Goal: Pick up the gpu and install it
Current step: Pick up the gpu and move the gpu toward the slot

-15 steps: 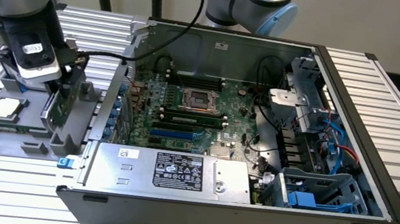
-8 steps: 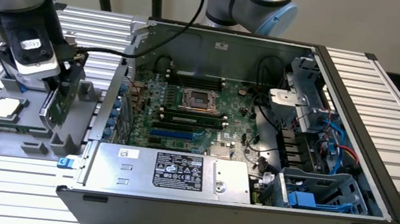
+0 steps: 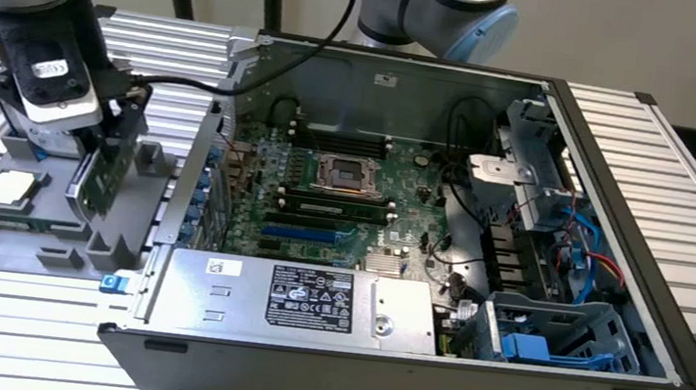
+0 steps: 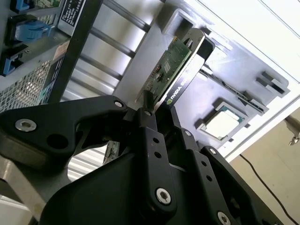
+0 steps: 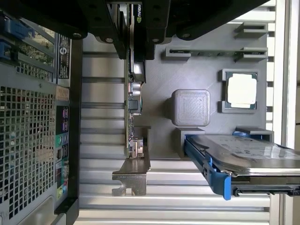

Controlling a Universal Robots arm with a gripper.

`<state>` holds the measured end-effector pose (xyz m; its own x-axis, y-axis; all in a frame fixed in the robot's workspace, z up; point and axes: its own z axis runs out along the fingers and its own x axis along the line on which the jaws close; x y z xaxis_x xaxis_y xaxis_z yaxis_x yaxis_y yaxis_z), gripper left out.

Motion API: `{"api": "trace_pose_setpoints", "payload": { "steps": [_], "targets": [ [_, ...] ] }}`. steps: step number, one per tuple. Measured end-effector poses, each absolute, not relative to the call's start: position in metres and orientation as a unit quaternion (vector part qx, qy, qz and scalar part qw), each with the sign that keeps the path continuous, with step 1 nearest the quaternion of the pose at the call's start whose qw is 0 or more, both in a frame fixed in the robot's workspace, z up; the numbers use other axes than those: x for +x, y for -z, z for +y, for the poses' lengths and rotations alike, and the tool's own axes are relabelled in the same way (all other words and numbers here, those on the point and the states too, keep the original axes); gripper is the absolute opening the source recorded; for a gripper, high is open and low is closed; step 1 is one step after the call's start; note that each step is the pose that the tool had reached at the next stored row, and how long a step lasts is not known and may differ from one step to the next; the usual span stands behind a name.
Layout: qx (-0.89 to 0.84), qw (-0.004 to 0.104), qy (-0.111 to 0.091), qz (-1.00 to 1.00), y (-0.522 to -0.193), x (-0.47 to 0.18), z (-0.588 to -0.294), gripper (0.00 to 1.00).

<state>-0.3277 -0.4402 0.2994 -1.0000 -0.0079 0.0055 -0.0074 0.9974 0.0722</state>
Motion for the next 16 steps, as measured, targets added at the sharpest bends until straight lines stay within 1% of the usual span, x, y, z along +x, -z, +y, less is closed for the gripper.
{"api": "trace_pose_setpoints", "payload": {
  "steps": [16],
  "targets": [
    [0.004,0.003,0.036,-0.999,-0.3099,-0.3278,-0.4402,0.0]
  ]
}}
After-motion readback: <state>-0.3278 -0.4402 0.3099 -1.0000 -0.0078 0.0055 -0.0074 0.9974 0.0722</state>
